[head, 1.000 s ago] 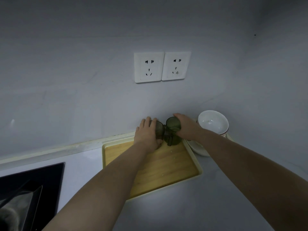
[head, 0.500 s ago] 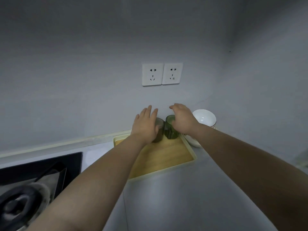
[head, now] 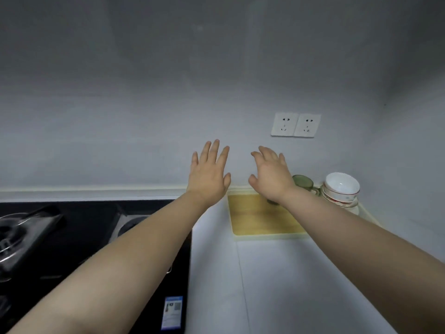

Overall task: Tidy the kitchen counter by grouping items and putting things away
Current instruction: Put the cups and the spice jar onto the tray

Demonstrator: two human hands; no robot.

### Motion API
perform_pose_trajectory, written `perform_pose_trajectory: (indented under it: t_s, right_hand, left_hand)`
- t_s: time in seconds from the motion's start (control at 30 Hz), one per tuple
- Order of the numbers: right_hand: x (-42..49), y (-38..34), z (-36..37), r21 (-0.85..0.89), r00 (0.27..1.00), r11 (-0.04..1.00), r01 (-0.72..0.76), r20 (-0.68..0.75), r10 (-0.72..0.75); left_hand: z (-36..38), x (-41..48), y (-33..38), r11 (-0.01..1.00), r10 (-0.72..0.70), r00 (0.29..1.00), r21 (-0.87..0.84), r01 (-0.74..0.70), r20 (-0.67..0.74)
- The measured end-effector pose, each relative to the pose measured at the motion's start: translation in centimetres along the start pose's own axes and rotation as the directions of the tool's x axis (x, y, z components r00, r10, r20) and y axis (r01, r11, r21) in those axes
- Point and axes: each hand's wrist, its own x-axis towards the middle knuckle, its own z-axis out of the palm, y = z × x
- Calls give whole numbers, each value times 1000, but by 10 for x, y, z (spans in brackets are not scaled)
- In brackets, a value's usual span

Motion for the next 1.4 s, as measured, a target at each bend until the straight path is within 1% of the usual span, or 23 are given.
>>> perform_pose_trajectory:
  t_s: [0.13,0.23,0.4,0.53,0.6,0.77,0.9,0.97,1.1,1.23,1.4]
  right_hand:
    - [-11,-89,-2,29,996,997,67,-54,-65]
    - [-20,-155,0,54,991,991,121,-59,-118]
    - [-35,-275,4,92,957,955,284,-90,-276]
    - [-48,-380,7,127,913,905,406,-114,-393]
    - [-51,-414,8,137,896,887,441,-124,-427]
    - [-46,-511,21,130,825,814,566,-108,-555]
    - [-36,-572,40,145,782,769,623,-97,-615]
    - [-29,-607,52,164,760,743,648,-89,-643]
    - [-6,-669,77,199,730,707,679,-86,-678]
    - [27,-738,99,237,708,679,695,-56,-704]
    - [62,-812,114,226,651,625,748,-64,-756]
  left_hand:
    - [-38,-61,-72,990,-97,995,105,96,3]
    - [-62,-112,-125,975,-152,988,165,148,14]
    - [-103,-199,-210,941,-266,964,219,260,-2]
    - [-134,-268,-281,886,-390,920,250,390,-52]
    - [-142,-289,-304,862,-435,897,250,440,-79]
    - [-158,-344,-369,769,-577,808,252,587,-119]
    - [-159,-373,-414,715,-640,759,269,645,-119]
    - [-158,-386,-443,682,-668,735,303,666,-113]
    - [-159,-400,-507,642,-695,710,350,682,-110]
    - [-165,-405,-576,586,-759,648,364,724,-67]
    - [-180,-417,-640,550,-780,621,388,740,-79]
